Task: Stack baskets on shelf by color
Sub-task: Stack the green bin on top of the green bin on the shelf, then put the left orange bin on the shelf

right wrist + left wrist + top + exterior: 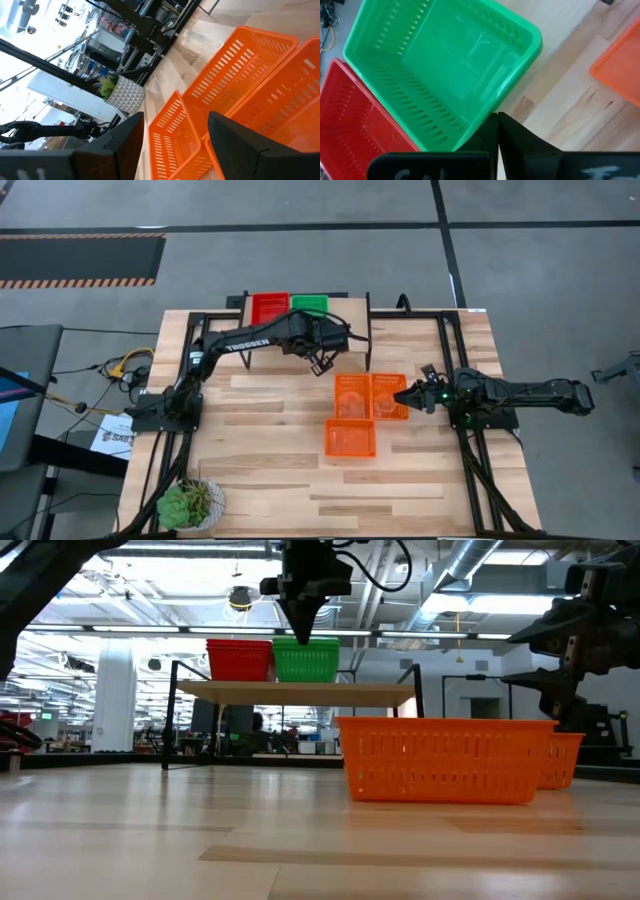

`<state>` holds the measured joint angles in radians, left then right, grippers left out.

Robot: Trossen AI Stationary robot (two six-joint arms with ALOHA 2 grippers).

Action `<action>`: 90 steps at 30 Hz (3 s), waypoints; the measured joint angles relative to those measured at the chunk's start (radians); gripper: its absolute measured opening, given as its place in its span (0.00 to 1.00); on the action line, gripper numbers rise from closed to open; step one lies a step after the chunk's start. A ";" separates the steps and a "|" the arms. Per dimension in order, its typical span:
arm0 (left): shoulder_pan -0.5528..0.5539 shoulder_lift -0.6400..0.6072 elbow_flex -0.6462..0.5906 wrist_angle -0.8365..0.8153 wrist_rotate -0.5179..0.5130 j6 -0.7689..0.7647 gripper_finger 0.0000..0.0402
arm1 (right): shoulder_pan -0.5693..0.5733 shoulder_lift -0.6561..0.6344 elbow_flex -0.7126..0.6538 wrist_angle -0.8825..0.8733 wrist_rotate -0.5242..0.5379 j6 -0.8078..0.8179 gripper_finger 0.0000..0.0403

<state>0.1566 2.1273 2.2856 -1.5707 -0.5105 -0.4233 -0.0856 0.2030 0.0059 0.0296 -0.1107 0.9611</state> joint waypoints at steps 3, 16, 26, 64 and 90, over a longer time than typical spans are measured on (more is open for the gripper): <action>0.012 0.000 0.000 0.000 0.009 0.005 0.00 | 0.000 0.000 0.000 0.000 0.000 0.000 0.61; 0.029 -0.001 0.013 -0.001 0.037 0.017 0.00 | 0.000 0.000 0.000 0.000 0.000 0.000 0.61; -0.079 -0.072 0.055 0.045 0.231 -0.149 0.01 | 0.000 0.000 0.000 0.000 0.001 -0.007 0.61; -0.200 -0.031 -0.618 0.875 0.162 -0.864 0.54 | 0.000 0.000 0.000 0.000 0.002 -0.026 0.61; -0.190 -0.031 -0.734 0.991 0.190 -0.889 0.10 | 0.000 0.000 0.000 0.000 0.003 -0.026 0.61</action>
<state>-0.0335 2.0960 1.5517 -0.5801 -0.3204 -1.3125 -0.0857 0.2031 0.0061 0.0299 -0.1081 0.9347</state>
